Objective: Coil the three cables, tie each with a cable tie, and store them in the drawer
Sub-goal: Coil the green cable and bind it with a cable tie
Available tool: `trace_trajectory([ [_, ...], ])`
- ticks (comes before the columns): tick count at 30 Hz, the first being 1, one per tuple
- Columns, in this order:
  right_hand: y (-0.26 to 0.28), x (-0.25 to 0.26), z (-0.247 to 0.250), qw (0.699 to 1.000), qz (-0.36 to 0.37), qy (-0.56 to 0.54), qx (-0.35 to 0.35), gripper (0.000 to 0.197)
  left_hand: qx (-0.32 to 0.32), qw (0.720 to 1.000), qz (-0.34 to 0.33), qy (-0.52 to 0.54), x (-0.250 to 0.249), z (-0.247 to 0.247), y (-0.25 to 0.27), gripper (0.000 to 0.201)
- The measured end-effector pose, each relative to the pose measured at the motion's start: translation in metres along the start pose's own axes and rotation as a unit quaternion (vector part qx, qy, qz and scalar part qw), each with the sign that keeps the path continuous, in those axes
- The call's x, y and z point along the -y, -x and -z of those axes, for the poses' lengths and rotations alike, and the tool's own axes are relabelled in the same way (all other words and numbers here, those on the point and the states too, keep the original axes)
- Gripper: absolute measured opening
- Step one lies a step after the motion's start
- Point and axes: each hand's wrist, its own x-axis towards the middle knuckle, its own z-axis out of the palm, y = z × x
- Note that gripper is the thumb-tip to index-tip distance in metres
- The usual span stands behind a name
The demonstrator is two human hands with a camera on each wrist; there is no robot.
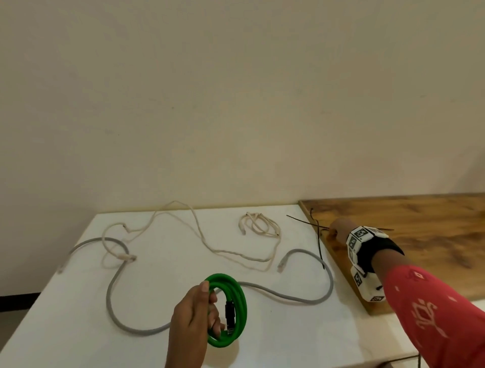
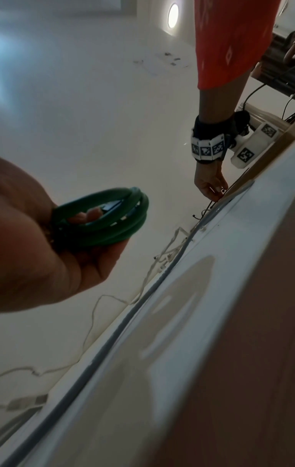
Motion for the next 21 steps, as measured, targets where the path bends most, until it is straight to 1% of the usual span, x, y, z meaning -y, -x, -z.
trace_trajectory([
  [3,0.009,0.001,-0.004,1.000,0.029,0.004,-0.006,0.030,0.003,1.000,0.005,-0.006,-0.001,0.002,0.007,0.038],
  [5,0.011,-0.001,-0.005,0.999,0.039,-0.023,-0.023,0.028,0.007,1.000,0.005,-0.010,-0.001,0.002,0.011,0.038],
  [7,0.015,-0.003,-0.003,0.996,0.040,-0.051,-0.061,0.025,0.008,1.000,0.006,-0.014,-0.001,0.003,0.015,0.038],
  [9,0.016,-0.007,0.002,0.990,0.039,-0.078,-0.115,0.026,0.007,1.000,0.007,-0.017,0.001,0.004,0.016,0.038],
  [12,0.014,-0.014,0.011,0.982,0.042,-0.100,-0.155,0.031,0.009,1.000,0.006,-0.014,0.000,0.002,0.015,0.038],
  [15,0.022,-0.015,0.021,0.980,0.056,-0.102,-0.162,0.036,0.013,1.000,0.008,-0.010,-0.001,-0.001,0.016,0.038],
  [18,0.036,-0.016,0.033,0.973,0.080,-0.096,-0.192,0.031,0.017,1.000,0.006,-0.015,-0.003,-0.003,0.020,0.038],
  [21,0.058,-0.015,0.047,0.964,0.108,-0.116,-0.215,0.028,0.015,0.999,-0.001,-0.029,-0.006,-0.002,0.028,0.038],
])
